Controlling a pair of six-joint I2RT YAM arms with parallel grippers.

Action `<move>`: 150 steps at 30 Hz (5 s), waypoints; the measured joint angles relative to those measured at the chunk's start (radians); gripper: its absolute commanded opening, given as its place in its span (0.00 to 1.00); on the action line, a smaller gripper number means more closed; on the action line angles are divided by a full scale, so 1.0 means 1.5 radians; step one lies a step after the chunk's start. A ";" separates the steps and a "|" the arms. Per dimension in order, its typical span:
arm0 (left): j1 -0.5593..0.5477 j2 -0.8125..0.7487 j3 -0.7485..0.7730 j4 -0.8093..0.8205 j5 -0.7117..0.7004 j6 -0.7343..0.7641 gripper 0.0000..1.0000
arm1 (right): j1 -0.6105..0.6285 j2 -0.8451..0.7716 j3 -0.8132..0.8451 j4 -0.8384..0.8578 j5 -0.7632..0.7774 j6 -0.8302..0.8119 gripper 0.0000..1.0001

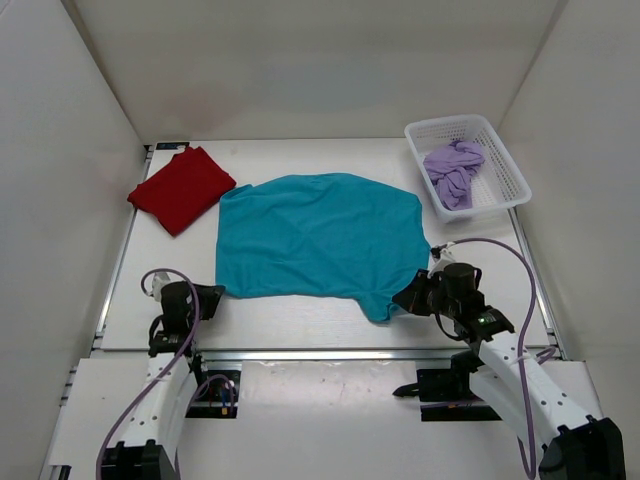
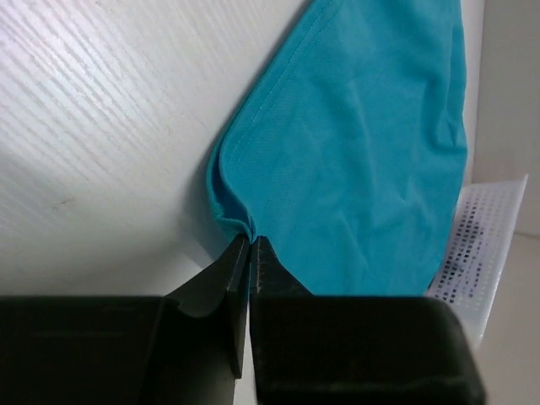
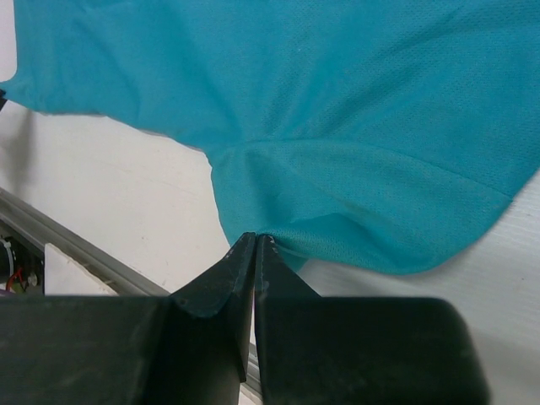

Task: Fold and stack the t-shirts
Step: Flatten out the tshirt, then grap the side of the flattened tshirt closest away from the robot with both arms, then fold the flattened tshirt in 1/3 of the way

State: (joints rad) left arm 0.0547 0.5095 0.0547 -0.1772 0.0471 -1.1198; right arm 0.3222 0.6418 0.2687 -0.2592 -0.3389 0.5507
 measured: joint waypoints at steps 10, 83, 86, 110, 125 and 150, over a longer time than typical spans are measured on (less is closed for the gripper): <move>-0.074 0.120 0.120 -0.024 -0.058 0.120 0.00 | 0.035 0.020 0.067 -0.057 0.075 -0.007 0.00; 0.067 0.539 0.683 -0.131 0.108 0.404 0.00 | -0.192 0.421 0.443 0.060 -0.010 -0.100 0.00; 0.063 0.433 0.501 -0.123 0.085 0.405 0.00 | -0.157 0.312 0.274 0.022 0.030 -0.083 0.00; 0.032 0.220 0.326 -0.200 0.035 0.415 0.00 | -0.111 0.035 0.188 -0.245 0.088 -0.020 0.00; 0.009 0.621 0.508 -0.081 0.014 0.372 0.00 | -0.173 0.504 0.394 0.041 0.078 -0.051 0.00; 0.039 0.454 0.406 -0.010 0.003 0.348 0.46 | -0.129 0.454 0.354 0.185 0.097 -0.032 0.00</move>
State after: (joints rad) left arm 0.1135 1.1908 0.6640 -0.1925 0.0521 -0.5972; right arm 0.1287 1.3228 0.7994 0.0181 -0.1936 0.5030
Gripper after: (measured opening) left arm 0.467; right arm 0.035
